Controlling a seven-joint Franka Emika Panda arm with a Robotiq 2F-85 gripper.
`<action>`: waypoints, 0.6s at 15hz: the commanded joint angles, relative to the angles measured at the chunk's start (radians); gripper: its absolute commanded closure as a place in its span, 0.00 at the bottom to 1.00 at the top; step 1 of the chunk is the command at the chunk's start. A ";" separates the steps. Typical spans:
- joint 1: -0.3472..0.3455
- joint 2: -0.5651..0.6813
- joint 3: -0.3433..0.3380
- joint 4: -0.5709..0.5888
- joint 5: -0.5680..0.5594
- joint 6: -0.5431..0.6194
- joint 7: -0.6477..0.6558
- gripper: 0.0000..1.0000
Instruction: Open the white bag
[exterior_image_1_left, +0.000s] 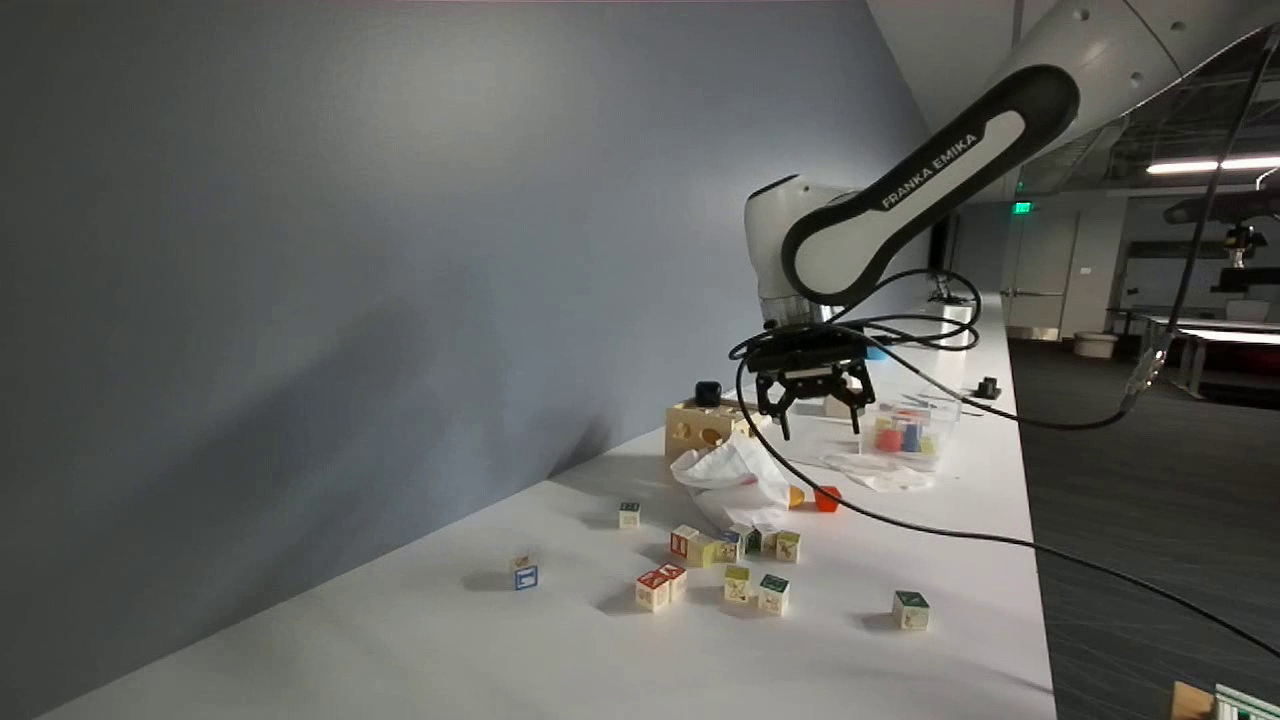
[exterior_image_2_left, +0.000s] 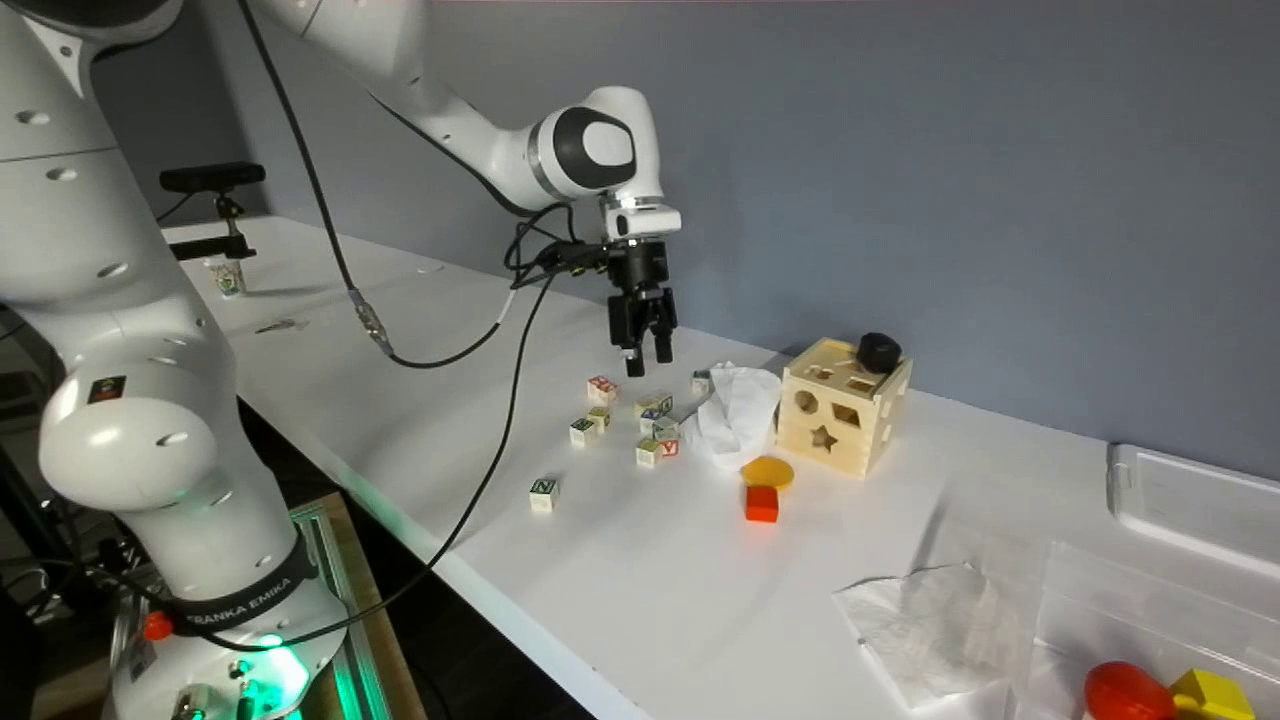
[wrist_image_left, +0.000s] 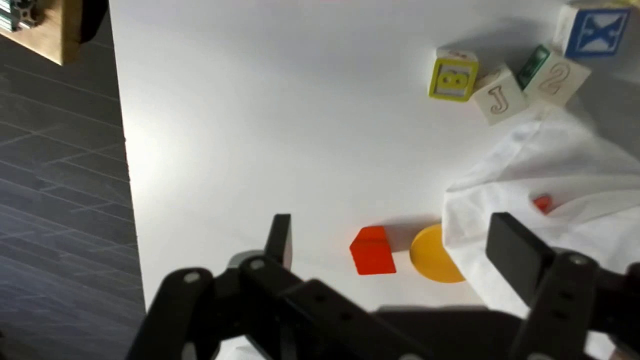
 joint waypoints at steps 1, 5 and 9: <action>-0.007 0.062 -0.040 0.038 -0.054 0.038 0.129 0.00; 0.005 0.067 -0.070 0.025 -0.050 0.080 0.138 0.00; 0.008 0.098 -0.079 0.043 -0.052 0.107 0.159 0.00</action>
